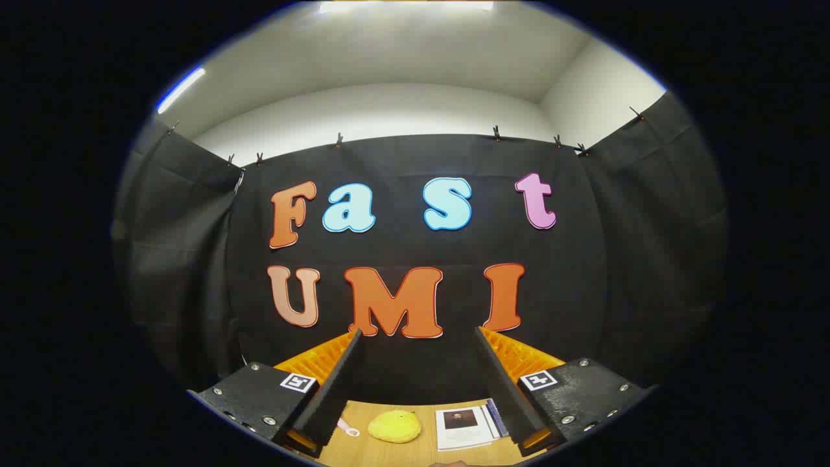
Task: Open the storage box then place both shoes into the box .Put the left shoe in first, then the right shoe, with the right side of both shoes facing outward in a uniform manner.
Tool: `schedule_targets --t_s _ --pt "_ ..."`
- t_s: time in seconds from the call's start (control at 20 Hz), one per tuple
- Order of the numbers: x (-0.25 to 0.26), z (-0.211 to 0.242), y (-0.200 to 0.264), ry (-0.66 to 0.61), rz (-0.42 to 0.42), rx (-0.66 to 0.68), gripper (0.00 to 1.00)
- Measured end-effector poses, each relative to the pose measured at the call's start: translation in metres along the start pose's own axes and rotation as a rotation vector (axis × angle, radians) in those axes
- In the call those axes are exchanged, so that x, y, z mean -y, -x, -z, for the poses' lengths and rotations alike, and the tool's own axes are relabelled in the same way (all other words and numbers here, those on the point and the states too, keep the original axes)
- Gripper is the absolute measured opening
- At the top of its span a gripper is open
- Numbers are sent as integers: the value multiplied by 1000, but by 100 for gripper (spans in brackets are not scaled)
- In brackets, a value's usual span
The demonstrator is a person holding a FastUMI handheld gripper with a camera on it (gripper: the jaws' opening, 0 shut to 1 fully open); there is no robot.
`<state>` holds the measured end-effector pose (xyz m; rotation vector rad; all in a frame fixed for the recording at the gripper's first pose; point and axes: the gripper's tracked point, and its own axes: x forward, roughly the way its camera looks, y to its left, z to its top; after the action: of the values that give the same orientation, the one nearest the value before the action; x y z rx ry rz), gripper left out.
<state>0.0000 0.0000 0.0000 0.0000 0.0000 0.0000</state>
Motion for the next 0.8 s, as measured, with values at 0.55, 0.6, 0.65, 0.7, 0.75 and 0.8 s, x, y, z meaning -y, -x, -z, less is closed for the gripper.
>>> schedule_targets --t_s 0.55,0.6,0.65,0.7,0.75,0.8 --pt "-11 -6 1 20 -12 28 98" --pt "-12 -6 0 22 -15 31 98" --pt "-12 -7 1 25 -13 32 99" --pt "-14 -8 1 26 -16 35 98" --pt "-15 -8 1 27 -18 34 98" --pt "-16 -7 2 27 -21 32 98"
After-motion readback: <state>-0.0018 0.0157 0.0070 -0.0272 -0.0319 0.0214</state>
